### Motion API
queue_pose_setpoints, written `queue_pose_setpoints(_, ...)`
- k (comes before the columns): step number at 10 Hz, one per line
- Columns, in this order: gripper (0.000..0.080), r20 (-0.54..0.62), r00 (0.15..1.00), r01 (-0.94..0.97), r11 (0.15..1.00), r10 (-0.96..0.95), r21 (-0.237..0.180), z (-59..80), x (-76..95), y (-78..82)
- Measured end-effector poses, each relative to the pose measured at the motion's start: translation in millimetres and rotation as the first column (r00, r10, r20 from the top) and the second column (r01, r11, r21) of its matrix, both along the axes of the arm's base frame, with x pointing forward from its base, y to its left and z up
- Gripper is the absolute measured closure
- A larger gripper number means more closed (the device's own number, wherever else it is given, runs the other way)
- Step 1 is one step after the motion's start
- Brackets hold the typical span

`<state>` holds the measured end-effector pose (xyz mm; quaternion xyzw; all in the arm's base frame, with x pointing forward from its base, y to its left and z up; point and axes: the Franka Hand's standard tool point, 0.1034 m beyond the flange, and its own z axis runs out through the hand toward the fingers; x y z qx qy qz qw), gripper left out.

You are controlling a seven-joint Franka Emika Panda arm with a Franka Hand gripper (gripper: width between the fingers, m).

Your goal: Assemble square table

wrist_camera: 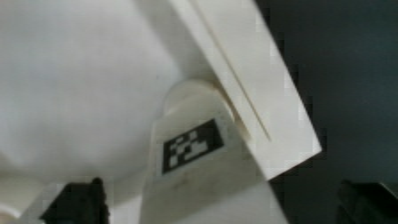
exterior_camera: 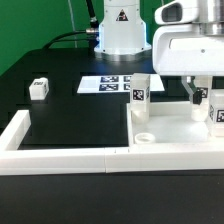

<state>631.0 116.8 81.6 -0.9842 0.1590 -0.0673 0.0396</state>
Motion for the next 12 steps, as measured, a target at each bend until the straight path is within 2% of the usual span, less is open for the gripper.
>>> queue_pose_setpoints(3,0.0163,0.001,1.000,0.021,1.000,-0.021,0.004,-0.5,0.7,-2.2)
queue_pose_setpoints(5,0.0512,-0.013,0.986,0.168,0.985,-0.168,0.026,-1.5,-0.4,-2.3)
queue_pose_setpoints(7,0.0509,-0.026,0.957,0.291,0.956,-0.290,0.040,-1.8,-0.7,-3.9)
queue_pose_setpoints(9,0.0509,-0.098,0.791,0.609,0.791,-0.603,0.049,-2.8,-1.4,-6.3)
queue_pose_setpoints(10,0.0509,-0.135,0.673,0.738,0.672,-0.727,0.060,-3.5,-2.1,-8.4)
queue_pose_setpoints(12,0.0509,-0.233,0.323,0.946,0.317,-0.918,0.061,-4.5,-3.6,-8.0)
